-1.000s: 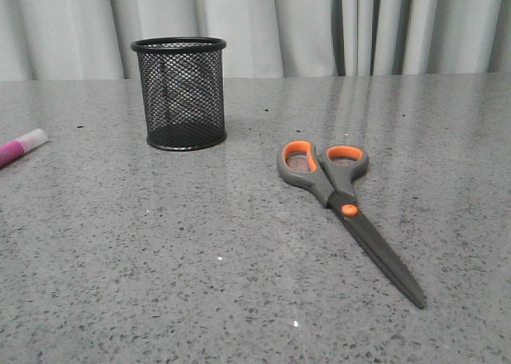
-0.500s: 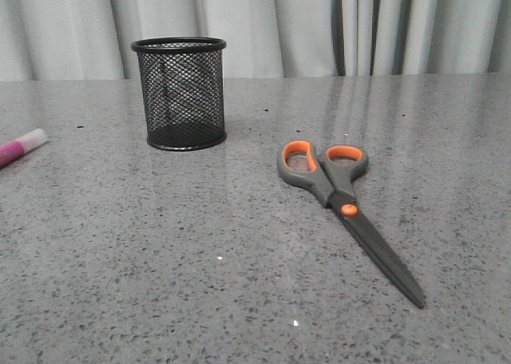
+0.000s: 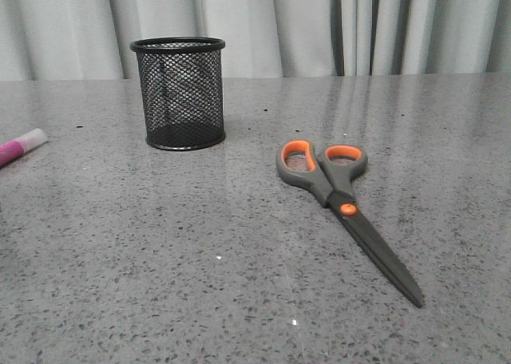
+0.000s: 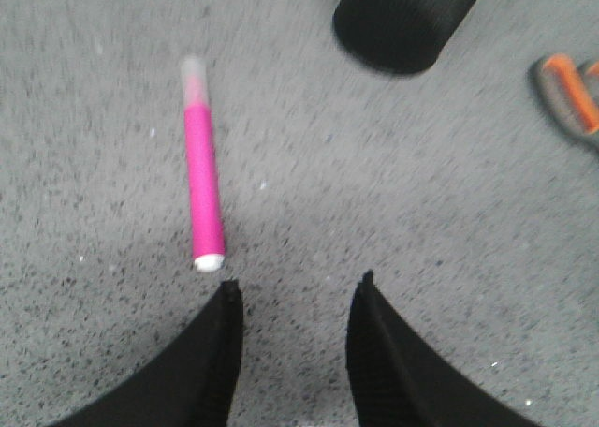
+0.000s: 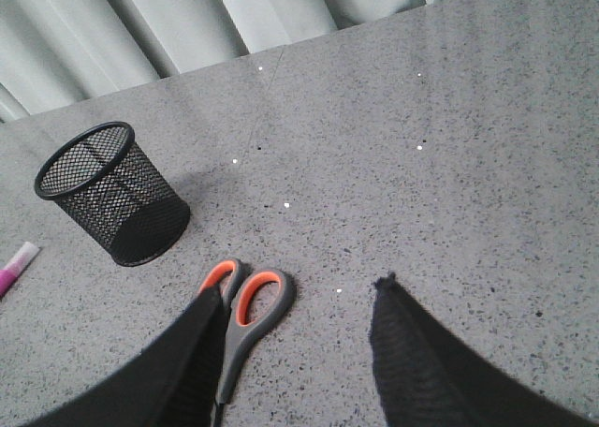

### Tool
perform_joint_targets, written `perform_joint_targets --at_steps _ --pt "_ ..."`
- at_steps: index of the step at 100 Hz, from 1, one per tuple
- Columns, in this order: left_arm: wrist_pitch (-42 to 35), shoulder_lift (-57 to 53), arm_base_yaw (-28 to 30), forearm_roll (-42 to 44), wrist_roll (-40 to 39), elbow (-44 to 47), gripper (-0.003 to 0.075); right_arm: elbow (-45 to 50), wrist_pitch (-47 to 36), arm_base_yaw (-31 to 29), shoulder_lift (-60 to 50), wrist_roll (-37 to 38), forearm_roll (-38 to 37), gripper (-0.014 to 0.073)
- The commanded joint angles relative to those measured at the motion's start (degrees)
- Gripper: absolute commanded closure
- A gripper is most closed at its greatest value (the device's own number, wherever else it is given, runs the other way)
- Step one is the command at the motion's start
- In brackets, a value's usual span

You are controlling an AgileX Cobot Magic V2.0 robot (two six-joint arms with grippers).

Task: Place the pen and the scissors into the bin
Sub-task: 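Move the left gripper toward the pink marker, then close the left gripper on the pink marker's cap end and lift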

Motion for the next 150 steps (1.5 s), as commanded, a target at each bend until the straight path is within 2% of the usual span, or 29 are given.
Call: perform_joint_targets --at_steps 1,12,21,71,112,119,123,135,142,150 --pt "1.34 7.6 -1.22 2.2 -2.9 -6.29 0.0463 -2.12 -3.13 0.07 0.5 -0.68 -0.73 0.027" --pt "4.39 16.42 -1.23 2.2 -2.9 -11.62 0.0401 -2.12 -3.13 0.07 0.5 -0.68 -0.73 0.027" --pt "5.96 22.73 -1.23 1.95 -2.99 -15.11 0.038 -2.12 -3.13 0.07 0.5 -0.68 -0.73 0.027" --pt "2.39 42.83 -1.32 3.64 -2.99 -26.55 0.0381 -2.12 -3.13 0.07 0.5 -0.68 -0.73 0.027" --pt "1.88 49.89 -1.32 5.76 -2.99 -27.59 0.0388 -2.12 -3.13 0.07 0.5 -0.68 -0.73 0.027" --pt "2.41 50.73 -1.32 5.86 -2.99 -27.59 0.0431 -2.12 -3.13 0.07 0.5 -0.68 -0.73 0.027" --pt "2.84 51.01 -1.32 5.83 -2.99 -27.59 0.0484 -2.12 -3.13 0.07 0.5 -0.68 -0.73 0.027" --pt "3.66 51.15 -1.32 5.89 -2.15 -27.23 0.0731 -2.12 -3.13 0.07 0.5 -0.68 -0.73 0.027" --pt "2.96 50.38 -1.32 4.33 -1.85 -27.5 0.0739 -2.12 -3.13 0.07 0.5 -0.68 -0.73 0.027" --pt "-1.97 47.15 -1.32 -0.67 -0.27 -27.59 0.0739 -2.12 -3.13 0.07 0.5 -0.68 -0.73 0.027"
